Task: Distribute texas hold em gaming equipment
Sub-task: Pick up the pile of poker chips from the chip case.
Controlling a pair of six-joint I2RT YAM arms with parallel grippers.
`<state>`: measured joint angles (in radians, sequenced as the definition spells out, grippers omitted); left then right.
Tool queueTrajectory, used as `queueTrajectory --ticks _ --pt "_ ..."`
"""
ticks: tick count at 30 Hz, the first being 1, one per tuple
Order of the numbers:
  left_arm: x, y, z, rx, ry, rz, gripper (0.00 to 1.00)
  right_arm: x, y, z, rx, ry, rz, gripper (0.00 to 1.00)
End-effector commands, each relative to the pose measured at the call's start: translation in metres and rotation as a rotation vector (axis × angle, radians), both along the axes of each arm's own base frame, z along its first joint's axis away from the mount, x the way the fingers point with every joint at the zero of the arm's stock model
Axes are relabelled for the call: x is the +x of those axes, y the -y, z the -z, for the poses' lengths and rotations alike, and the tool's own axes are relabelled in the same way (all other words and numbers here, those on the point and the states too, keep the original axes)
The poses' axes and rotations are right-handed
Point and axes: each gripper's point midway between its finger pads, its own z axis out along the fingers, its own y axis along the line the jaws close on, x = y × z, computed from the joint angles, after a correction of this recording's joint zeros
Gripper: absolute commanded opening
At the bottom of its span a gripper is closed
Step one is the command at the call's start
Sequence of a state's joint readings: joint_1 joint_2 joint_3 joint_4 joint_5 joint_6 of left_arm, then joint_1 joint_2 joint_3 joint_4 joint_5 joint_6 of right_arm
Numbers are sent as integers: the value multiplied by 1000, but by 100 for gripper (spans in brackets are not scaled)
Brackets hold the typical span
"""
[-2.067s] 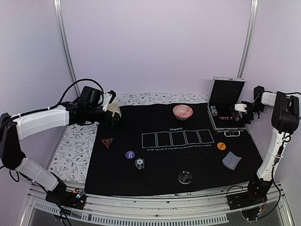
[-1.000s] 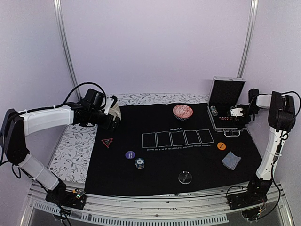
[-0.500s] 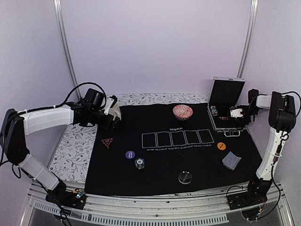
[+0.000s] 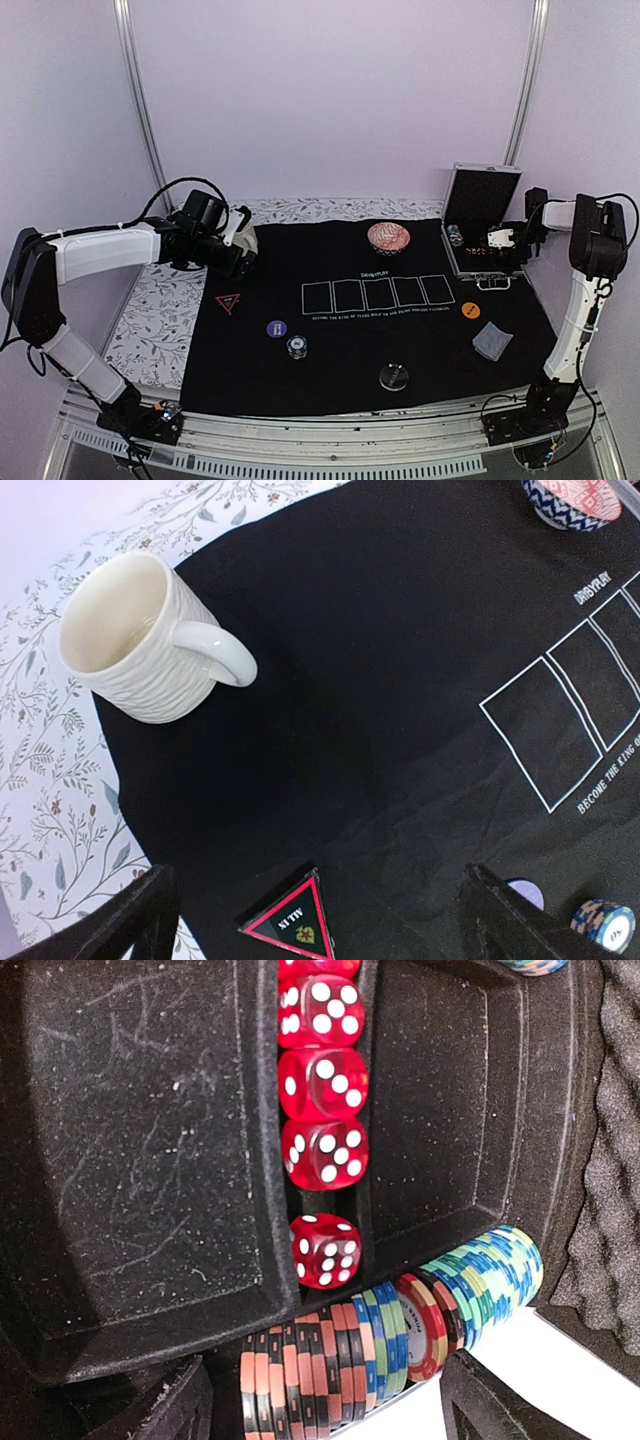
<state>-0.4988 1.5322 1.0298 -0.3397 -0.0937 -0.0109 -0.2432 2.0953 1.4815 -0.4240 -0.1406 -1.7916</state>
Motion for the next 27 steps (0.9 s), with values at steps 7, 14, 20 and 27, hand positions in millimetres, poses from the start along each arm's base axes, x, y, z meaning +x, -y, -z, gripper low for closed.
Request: queueTrajectory --ticks 7,14,20,27 --pt "4 -1 -7 -13 -3 -1 98 -10 -4 1 3 7 7 81" --pt "2 0 -4 -13 -16 4 98 -17 -6 -5 -4 30 -3 81" --pt "2 1 -2 -16 -23 12 98 -22 -6 -11 -18 65 -7 80" --pt "1 2 -2 -19 -29 17 98 -24 -8 -12 0 64 -2 76"
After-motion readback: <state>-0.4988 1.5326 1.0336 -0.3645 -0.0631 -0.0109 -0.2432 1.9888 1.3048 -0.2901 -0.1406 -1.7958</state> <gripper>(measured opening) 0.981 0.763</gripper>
